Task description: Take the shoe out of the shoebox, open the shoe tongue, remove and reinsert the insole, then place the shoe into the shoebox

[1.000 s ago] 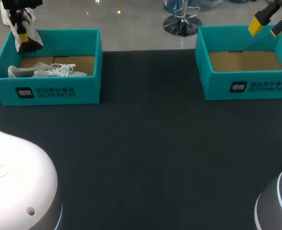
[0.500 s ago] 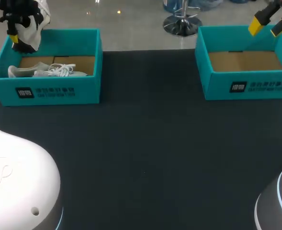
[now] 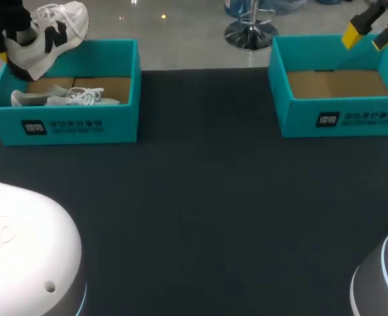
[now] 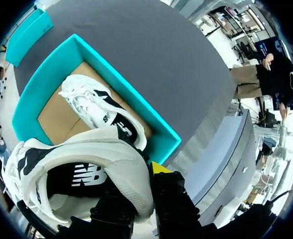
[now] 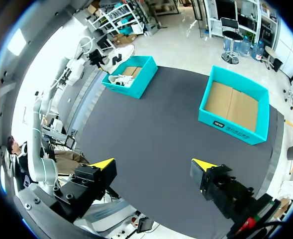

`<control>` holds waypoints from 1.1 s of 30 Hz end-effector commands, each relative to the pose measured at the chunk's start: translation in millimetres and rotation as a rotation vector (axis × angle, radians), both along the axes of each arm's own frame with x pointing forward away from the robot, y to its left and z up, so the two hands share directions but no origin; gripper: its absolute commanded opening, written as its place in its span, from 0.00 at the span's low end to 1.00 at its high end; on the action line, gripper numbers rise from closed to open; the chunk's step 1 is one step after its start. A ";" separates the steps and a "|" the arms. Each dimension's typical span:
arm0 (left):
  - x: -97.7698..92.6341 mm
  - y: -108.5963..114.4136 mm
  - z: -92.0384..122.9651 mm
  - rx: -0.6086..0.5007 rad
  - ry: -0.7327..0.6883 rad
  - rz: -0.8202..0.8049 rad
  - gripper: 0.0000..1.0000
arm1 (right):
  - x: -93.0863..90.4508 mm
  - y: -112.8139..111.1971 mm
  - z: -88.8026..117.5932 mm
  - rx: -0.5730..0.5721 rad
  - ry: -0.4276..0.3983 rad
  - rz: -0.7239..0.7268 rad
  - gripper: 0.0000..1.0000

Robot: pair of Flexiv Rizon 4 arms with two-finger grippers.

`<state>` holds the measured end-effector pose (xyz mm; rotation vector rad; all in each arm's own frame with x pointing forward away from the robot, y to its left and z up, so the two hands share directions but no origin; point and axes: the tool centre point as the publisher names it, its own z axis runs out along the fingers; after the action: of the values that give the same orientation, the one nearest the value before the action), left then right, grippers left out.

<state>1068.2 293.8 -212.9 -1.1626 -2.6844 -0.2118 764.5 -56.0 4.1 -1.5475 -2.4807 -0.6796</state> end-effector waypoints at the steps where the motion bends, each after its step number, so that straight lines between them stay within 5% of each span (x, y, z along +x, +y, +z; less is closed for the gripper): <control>1: 0.8 2.3 1.8 0.142 0.159 -0.811 0.00 | 1.5 0.5 0.6 -0.003 0.003 0.000 1.00; 20: 2.0 2.9 1.9 0.148 0.155 -0.813 0.00 | 1.5 0.5 0.6 -0.003 0.003 0.000 1.00; 33: 40.1 21.3 7.8 0.239 -0.040 -0.946 0.00 | 1.5 0.5 0.6 -0.003 0.003 0.000 1.00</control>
<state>1111.0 308.5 -202.7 -2.1668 -1.8377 -0.6073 764.5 -56.0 4.1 -1.5475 -2.4808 -0.6796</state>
